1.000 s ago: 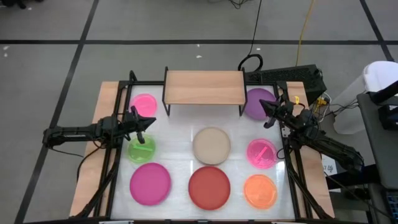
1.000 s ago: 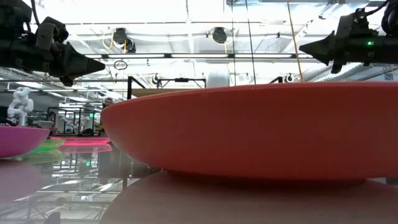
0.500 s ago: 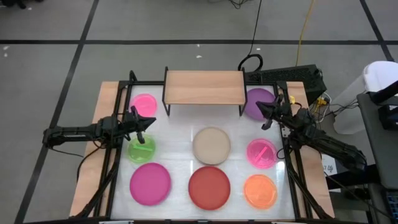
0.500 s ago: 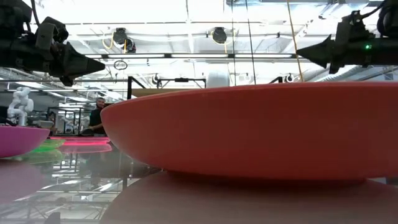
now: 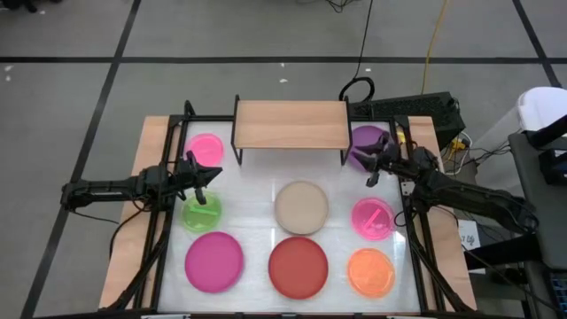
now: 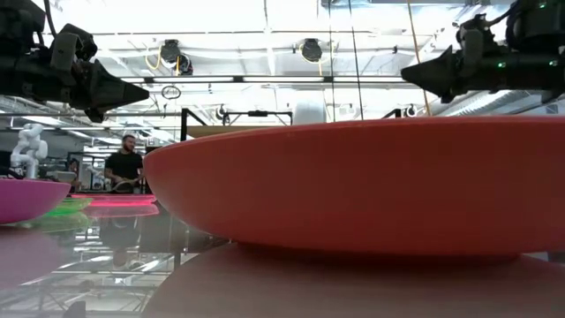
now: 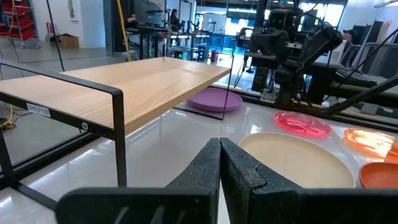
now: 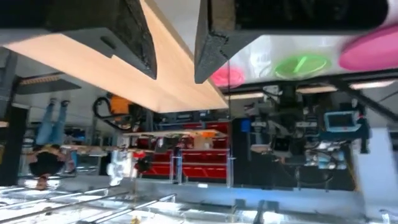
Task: Place and stack plates onto a shelf
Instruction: Put the gray plate on the shelf
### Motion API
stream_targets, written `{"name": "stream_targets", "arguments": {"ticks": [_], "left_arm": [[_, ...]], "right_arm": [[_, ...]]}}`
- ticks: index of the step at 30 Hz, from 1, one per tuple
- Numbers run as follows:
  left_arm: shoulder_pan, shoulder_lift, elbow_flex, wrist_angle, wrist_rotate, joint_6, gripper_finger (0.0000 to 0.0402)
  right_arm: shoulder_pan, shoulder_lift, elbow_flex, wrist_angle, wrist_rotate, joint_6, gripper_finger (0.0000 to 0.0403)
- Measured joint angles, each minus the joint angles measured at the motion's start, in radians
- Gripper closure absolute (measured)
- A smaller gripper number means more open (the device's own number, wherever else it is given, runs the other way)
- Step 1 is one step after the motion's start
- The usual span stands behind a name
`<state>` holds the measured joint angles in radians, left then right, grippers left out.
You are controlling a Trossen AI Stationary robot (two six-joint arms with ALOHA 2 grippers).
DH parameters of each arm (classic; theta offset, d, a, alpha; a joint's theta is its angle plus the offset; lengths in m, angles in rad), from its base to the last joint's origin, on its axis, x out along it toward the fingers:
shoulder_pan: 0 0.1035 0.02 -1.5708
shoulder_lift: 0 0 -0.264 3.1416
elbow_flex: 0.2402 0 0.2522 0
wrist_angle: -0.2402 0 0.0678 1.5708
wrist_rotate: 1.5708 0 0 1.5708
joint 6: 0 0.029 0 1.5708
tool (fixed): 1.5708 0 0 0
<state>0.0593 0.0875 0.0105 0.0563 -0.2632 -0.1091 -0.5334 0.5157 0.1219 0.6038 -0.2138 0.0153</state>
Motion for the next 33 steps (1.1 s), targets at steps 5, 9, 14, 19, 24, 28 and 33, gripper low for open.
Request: {"name": "stream_targets", "arguments": {"ticks": [5, 9, 14, 19, 24, 28, 33], "left_arm": [[0.000, 0.000, 0.000, 0.000, 0.000, 0.000, 0.0389], [0.000, 0.000, 0.000, 0.000, 0.000, 0.000, 0.0389], [0.000, 0.000, 0.000, 0.000, 0.000, 0.000, 0.0389], [0.000, 0.000, 0.000, 0.000, 0.000, 0.000, 0.0389], [0.000, 0.000, 0.000, 0.000, 0.000, 0.000, 0.0389], [0.000, 0.000, 0.000, 0.000, 0.000, 0.000, 0.0389], [0.000, 0.000, 0.000, 0.000, 0.000, 0.000, 0.0389]], "right_arm": [[0.030, 0.085, 0.053, -0.007, 0.001, -0.037, 0.0297], [0.076, 0.148, 0.120, -0.047, 0.001, -0.078, 0.0296], [0.144, 0.235, 0.173, -0.069, 0.002, -0.117, 0.0296], [0.210, 0.344, 0.226, -0.070, 0.003, -0.158, 0.0296], [0.278, 0.498, 0.311, -0.070, 0.009, -0.191, 0.0296], [0.305, 0.616, 0.367, -0.069, 0.009, -0.215, 0.0296], [0.313, 0.733, 0.407, -0.044, 0.011, -0.218, 0.0296]]}}
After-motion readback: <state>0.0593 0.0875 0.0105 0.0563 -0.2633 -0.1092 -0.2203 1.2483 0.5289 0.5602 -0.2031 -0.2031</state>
